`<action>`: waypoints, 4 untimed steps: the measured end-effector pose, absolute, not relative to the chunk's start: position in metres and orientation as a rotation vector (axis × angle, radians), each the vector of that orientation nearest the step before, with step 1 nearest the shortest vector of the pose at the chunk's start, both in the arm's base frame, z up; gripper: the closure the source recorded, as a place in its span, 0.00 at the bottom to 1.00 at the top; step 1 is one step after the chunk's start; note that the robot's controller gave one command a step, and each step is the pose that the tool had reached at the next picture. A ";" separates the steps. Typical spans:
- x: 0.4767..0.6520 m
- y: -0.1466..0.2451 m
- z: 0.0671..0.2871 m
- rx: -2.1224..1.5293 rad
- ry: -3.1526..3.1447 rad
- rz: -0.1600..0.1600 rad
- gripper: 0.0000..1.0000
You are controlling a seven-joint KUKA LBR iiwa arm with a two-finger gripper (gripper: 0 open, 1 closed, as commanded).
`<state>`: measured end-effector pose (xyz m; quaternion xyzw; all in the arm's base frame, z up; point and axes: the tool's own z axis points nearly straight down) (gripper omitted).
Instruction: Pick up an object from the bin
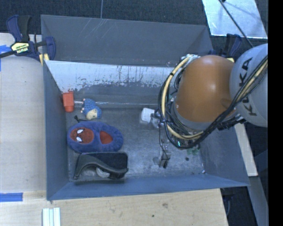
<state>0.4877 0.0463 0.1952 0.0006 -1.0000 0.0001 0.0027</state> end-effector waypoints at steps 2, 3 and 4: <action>0.567 0.136 0.083 0.251 -3.148 -0.002 0.00; 0.567 0.136 0.081 0.248 -3.146 -0.002 1.00; 0.536 0.134 0.080 0.273 -3.193 -0.006 1.00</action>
Offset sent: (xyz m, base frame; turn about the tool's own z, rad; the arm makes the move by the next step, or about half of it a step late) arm 0.0189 0.0817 -0.0514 -0.0526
